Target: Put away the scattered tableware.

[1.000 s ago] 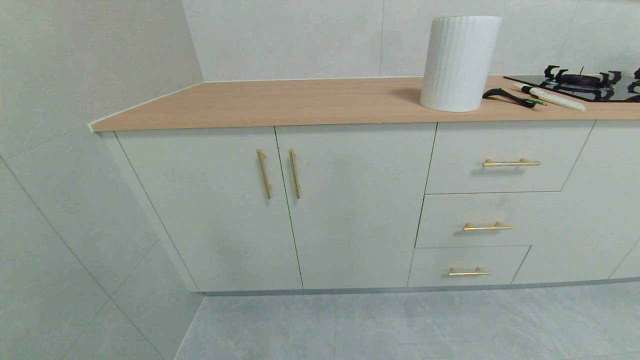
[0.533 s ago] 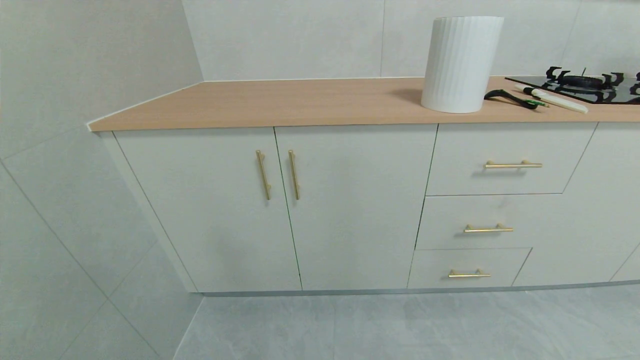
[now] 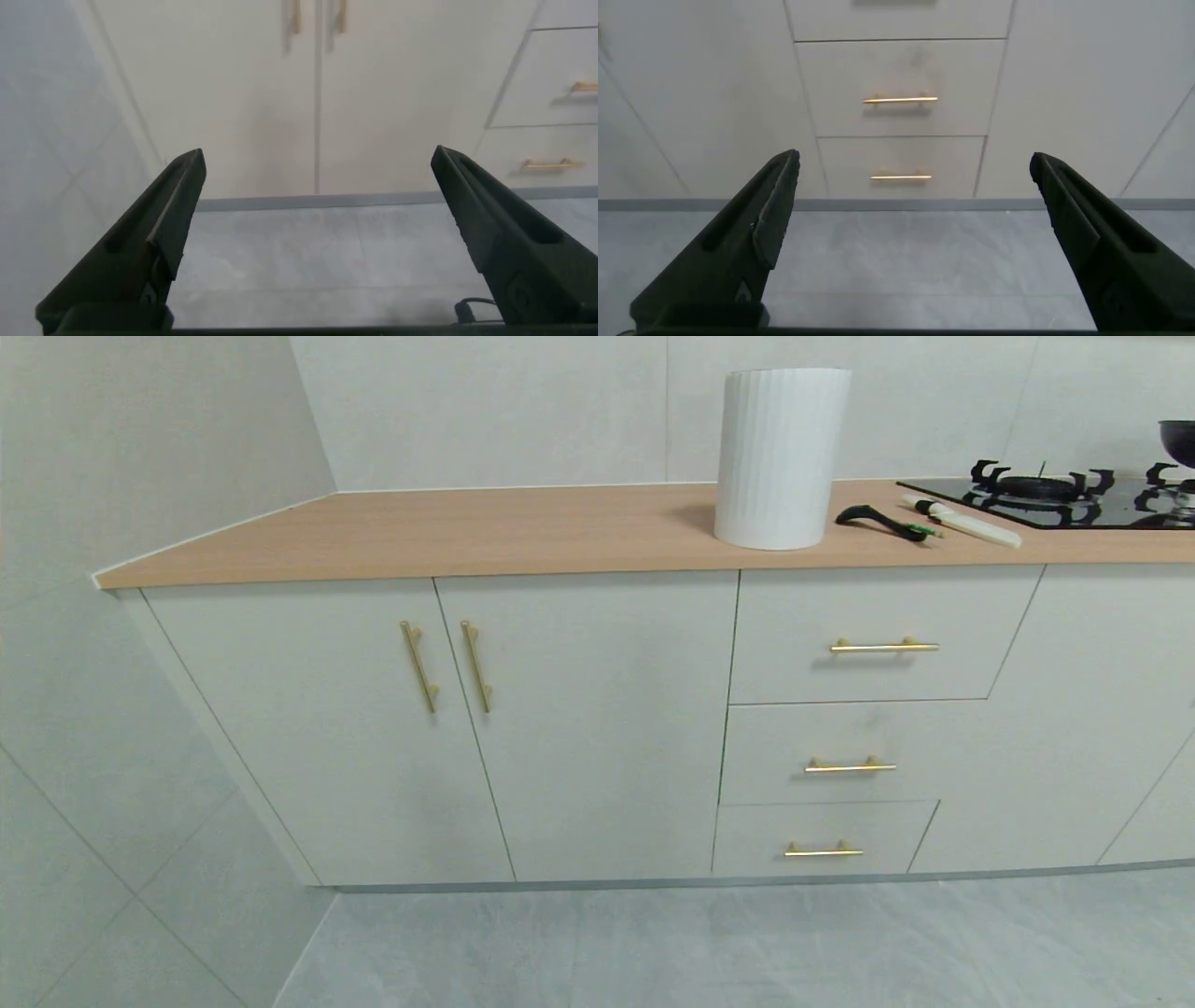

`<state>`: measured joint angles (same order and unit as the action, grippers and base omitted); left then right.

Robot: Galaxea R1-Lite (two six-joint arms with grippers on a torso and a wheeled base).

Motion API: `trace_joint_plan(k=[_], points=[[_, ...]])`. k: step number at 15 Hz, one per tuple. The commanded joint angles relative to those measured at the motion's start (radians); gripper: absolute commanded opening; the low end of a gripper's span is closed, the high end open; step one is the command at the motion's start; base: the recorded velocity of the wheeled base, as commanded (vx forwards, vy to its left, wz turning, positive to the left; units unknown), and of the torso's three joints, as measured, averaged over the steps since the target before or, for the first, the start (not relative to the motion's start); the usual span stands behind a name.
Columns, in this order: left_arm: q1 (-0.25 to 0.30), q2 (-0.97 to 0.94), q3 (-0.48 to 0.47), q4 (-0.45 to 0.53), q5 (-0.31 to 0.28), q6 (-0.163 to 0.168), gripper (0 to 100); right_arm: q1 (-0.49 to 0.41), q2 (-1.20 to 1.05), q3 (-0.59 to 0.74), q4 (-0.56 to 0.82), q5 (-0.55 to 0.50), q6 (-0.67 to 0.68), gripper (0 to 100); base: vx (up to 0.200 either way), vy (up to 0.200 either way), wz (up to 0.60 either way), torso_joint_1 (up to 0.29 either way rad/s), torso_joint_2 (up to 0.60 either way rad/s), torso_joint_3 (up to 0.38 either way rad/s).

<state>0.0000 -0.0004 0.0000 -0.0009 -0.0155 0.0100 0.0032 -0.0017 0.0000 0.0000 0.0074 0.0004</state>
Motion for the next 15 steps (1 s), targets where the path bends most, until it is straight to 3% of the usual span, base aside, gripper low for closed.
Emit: trace_joint_plan(k=[1,10,15], points=[[0.000,0.000,0.000,-0.001,0.000,0.001,100,0.000,0.002,0.000,0.000,0.000,0.000,100,0.000,0.000,0.00,0.000,0.00,0.000],[0.000,0.000,0.000,0.001,0.000,-0.001,100,0.000,0.002,0.000,0.000,0.000,0.000,100,0.000,0.000,0.00,0.000,0.00,0.000],[0.000,0.000,0.000,-0.001,0.000,-0.001,100,0.001,0.002,0.000,0.000,0.000,0.001,100,0.200,0.000,0.00,0.000,0.00,0.005]])
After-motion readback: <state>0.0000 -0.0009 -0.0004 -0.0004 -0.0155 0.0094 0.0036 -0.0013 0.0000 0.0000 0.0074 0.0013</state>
